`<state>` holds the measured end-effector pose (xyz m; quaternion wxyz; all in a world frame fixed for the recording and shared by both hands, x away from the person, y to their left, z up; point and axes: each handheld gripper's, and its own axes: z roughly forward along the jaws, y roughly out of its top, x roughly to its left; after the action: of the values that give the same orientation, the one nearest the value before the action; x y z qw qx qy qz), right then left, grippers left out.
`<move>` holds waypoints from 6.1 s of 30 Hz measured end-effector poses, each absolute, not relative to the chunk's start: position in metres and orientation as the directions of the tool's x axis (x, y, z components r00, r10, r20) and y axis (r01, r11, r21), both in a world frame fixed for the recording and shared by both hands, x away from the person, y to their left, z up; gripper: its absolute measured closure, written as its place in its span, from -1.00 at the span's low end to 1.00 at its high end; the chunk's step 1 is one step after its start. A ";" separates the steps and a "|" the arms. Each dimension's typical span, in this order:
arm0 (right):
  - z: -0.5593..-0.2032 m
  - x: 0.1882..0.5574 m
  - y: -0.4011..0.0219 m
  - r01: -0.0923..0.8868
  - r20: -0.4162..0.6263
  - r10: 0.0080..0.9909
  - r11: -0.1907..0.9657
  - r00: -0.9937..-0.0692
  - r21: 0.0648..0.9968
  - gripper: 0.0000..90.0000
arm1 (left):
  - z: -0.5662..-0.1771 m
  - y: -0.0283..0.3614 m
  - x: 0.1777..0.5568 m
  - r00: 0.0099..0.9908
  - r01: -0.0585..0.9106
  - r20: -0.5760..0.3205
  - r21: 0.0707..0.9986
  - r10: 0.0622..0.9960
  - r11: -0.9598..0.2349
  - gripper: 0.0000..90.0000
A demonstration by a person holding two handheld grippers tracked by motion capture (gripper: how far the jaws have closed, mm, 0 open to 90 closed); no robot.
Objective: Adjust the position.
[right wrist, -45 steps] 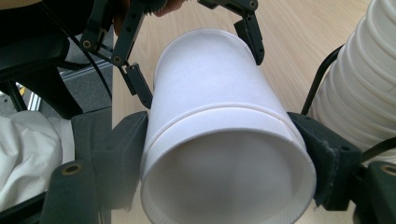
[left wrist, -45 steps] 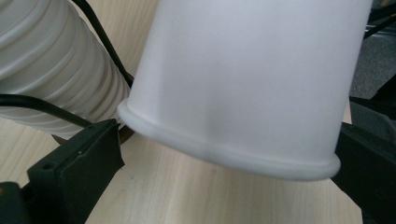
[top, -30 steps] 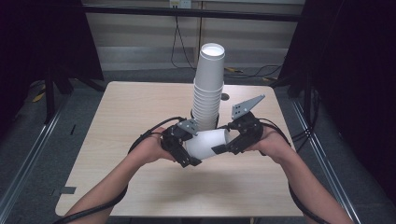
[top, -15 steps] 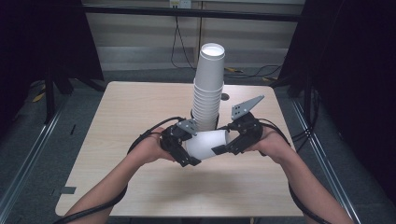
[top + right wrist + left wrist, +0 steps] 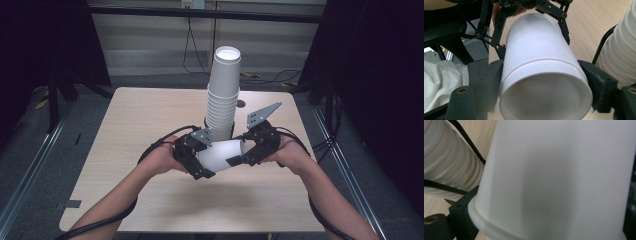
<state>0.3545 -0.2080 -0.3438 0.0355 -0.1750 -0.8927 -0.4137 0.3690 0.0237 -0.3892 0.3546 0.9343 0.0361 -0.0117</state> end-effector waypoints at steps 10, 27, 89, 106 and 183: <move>-0.346 0.355 -0.209 0.347 0.217 0.281 0.593 -0.935 0.726 -0.46 | -0.387 0.025 0.369 0.997 0.083 -0.052 0.659 0.065 -0.748 -0.77; -0.345 0.356 -0.209 0.353 0.225 0.280 0.596 -0.933 0.721 -0.46 | -0.388 0.021 0.367 1.000 0.021 -0.010 0.667 0.018 -0.745 -0.83; -0.340 0.346 -0.170 0.209 0.016 0.222 0.884 -0.975 0.418 -0.58 | -0.370 0.004 0.364 0.998 -0.042 0.056 0.436 -0.020 -0.899 -0.73; -0.354 0.350 -0.164 0.223 0.048 0.223 0.885 -0.974 0.409 -0.45 | -0.370 0.005 0.364 0.998 -0.046 0.049 0.465 -0.026 -0.884 -0.71; -0.361 0.350 -0.193 0.221 0.096 0.209 0.730 -0.973 0.647 -0.48 | -0.377 0.034 0.382 0.983 0.141 -0.185 0.791 -0.014 -0.595 -0.80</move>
<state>0.3497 -0.1931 -0.3605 0.0085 -0.1154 -0.9300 -0.3489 0.3818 0.0335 -0.3772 0.4486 0.8889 0.0355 -0.0863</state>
